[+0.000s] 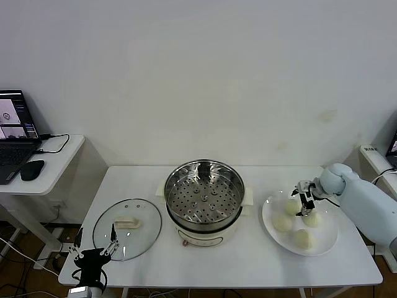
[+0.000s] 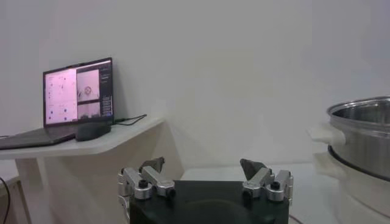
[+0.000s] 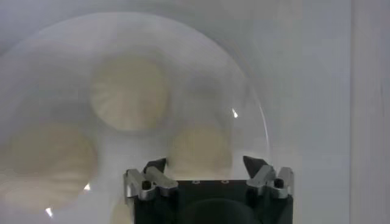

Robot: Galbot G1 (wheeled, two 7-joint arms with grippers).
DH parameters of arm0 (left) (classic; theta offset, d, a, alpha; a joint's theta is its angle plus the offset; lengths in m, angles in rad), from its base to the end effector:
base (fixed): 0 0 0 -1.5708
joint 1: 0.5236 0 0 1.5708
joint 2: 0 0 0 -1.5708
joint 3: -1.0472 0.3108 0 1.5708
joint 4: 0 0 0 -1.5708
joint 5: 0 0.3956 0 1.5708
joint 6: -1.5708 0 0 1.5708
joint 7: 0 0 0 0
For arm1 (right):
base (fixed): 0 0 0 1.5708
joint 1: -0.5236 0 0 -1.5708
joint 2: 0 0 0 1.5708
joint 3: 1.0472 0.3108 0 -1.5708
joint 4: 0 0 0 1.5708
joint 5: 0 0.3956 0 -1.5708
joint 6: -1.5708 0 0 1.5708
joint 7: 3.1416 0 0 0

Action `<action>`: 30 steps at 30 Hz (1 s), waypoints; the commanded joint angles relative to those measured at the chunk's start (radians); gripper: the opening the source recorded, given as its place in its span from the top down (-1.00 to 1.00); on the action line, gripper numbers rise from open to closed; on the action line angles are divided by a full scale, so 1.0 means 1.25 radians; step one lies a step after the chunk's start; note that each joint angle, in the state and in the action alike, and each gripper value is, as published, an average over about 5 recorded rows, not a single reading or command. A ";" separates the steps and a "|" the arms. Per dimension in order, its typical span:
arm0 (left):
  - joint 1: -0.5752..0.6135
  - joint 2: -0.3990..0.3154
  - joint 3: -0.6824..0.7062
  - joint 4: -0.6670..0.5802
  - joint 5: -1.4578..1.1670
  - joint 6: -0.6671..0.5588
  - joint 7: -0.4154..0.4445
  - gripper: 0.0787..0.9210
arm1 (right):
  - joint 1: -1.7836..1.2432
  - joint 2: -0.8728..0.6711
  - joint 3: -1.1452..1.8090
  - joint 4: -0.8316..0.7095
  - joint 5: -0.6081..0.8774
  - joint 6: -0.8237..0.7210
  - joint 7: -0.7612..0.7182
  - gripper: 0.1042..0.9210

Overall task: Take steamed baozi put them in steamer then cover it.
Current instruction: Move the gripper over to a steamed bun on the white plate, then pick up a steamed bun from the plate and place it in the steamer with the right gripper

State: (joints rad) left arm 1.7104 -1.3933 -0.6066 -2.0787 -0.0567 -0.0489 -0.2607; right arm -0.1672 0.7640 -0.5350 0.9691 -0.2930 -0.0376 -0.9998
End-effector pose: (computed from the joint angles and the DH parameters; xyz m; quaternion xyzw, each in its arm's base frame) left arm 0.2028 0.0491 -0.2999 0.1155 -0.9897 -0.0740 0.0403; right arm 0.5452 -0.1894 -0.2433 0.4446 -0.5791 0.5560 0.3973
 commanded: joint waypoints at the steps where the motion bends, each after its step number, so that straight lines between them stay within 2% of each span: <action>1: 0.000 0.000 0.000 0.001 0.000 -0.001 0.000 -0.77 | -0.001 0.009 -0.004 -0.009 -0.007 -0.004 -0.002 -0.29; 11: 0.003 -0.003 0.003 -0.006 -0.003 0.000 0.000 -0.77 | 0.001 -0.008 -0.005 0.005 -0.001 0.006 -0.008 -0.12; 17: 0.003 -0.002 0.002 -0.008 -0.004 0.000 -0.001 -0.77 | 0.038 -0.066 -0.031 0.064 0.031 0.012 -0.015 -0.05; 25: 0.004 0.005 0.003 -0.011 -0.008 0.000 -0.001 -0.77 | 0.215 -0.209 -0.150 0.265 0.205 -0.007 -0.023 -0.05; 30: 0.003 0.011 0.010 -0.016 -0.010 0.001 -0.001 -0.77 | 0.397 -0.224 -0.263 0.332 0.304 -0.007 -0.016 -0.06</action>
State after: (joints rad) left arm 1.7148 -1.3789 -0.5928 -2.0984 -0.0701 -0.0483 -0.2620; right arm 0.0696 0.5776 -0.7040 1.2191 -0.0906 -0.0404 -1.0205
